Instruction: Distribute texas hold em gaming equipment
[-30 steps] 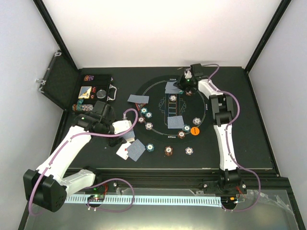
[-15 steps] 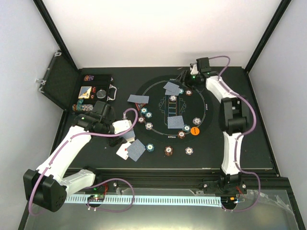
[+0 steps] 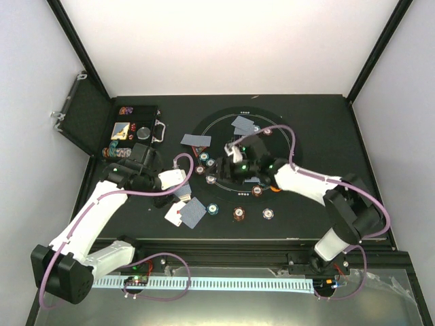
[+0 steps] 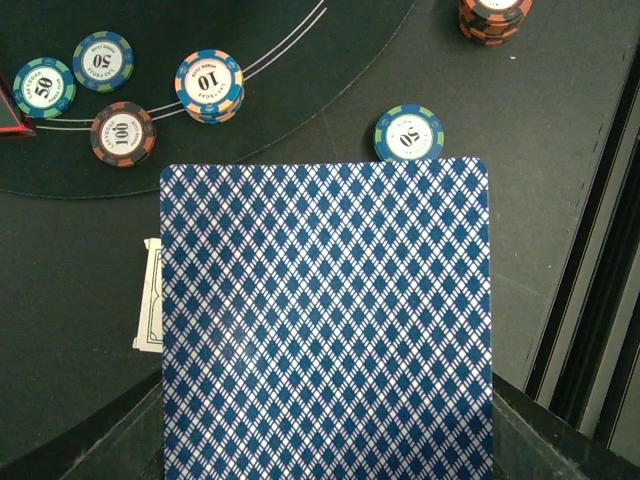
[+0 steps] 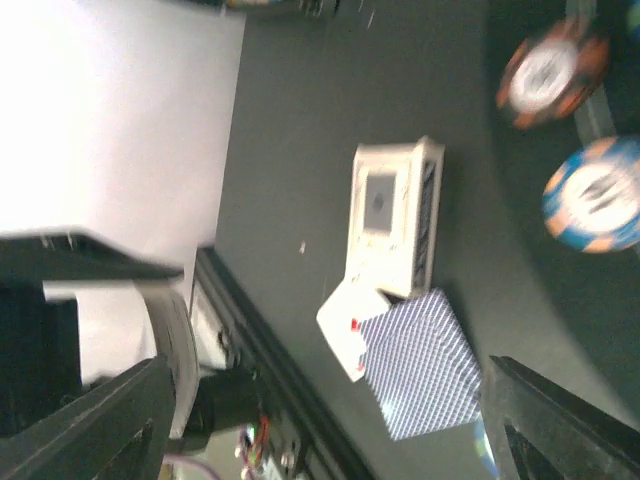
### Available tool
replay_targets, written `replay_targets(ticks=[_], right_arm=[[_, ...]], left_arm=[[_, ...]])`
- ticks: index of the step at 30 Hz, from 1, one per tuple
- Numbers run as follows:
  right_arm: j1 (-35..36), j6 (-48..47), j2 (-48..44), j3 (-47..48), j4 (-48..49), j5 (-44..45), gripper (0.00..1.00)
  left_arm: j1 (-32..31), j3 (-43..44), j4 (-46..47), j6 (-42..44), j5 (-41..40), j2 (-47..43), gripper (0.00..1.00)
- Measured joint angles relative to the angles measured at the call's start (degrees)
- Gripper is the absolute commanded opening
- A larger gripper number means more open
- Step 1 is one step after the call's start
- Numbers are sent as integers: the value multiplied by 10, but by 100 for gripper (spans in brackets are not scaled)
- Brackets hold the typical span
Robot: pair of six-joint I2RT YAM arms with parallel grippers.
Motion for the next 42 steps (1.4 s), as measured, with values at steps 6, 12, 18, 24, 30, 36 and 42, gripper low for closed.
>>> replay_targets(ticks=[6,12,18,24,30,36,42], right_arm=[[86,110,-5,-81,143,-34,88],[116,170,4,-84,249,-53,87],[130,193,46,-72,281,-61,84],[143,204,99,-26,285,-73,81],[150,212,138,13,292,-83,74],[150,210,169,26,293,-98,69],[125,187,166,20,293,-132,62]], left_arm=[[0,0,0,0,0,-2,2],[0,0,0,0,0,-5,2],[0,0,0,0,0,-5,2],[0,0,0,0,0,-13,2],[0,0,0,0,0,-20,1],[0,-1,-5,0,0,-21,1],[0,-1,-5,1,0,-23,1]])
